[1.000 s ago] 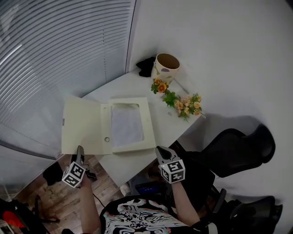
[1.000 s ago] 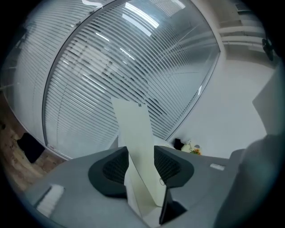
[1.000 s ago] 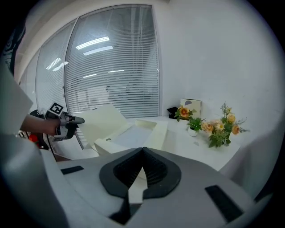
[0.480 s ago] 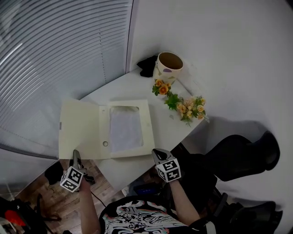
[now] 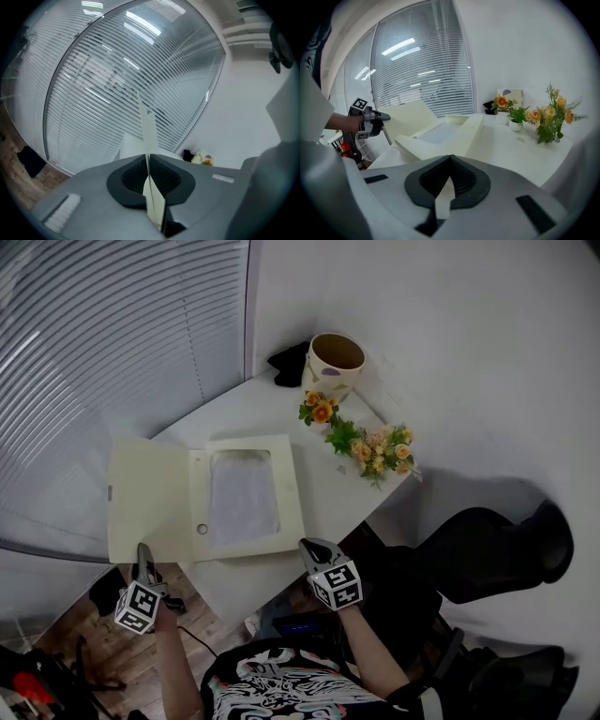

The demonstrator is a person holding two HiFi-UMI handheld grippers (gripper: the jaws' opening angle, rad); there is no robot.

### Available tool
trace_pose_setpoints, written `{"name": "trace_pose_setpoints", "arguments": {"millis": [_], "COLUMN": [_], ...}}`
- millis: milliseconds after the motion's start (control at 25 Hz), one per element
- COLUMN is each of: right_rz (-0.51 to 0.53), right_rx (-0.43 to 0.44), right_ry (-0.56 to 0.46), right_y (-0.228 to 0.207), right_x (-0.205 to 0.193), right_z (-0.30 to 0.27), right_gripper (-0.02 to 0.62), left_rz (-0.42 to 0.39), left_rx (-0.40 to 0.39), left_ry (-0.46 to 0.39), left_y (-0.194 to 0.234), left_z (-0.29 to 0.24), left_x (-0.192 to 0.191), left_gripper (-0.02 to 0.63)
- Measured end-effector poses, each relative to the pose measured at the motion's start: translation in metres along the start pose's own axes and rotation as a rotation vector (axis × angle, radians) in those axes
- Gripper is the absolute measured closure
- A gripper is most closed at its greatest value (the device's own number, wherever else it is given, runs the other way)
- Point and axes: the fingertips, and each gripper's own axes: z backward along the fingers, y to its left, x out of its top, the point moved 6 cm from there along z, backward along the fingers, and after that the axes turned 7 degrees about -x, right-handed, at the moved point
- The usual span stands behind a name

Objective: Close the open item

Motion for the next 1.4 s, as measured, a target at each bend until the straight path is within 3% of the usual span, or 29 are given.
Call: {"name": "trace_pose_setpoints", "arguments": {"millis": [800,1120,1400], "right_rz": [0.007,0.001,-0.004], "right_rx": [-0.007,-0.008,-0.005], "right_ry": [0.008,0.003,0.005], "right_y": [-0.003,-0.001,-0.001], "right_x": [-0.001,0.0,-0.001], "right_z": [0.001,-0.001,-0.001], "right_gripper": [0.592,0.592,0.594], "left_rz": [-0.154,-0.152,-0.205], "left_rx": [-0.211,-0.251,-0.321], "left_ry": [0.022,0.025,0.049], "left_y": [-0.054,-0.064,-0.084], "left_z": [0.002,0.002,0.0], "left_x": [0.005,0.008,0.006], "left_gripper": [0.604,0.603,0.6]}}
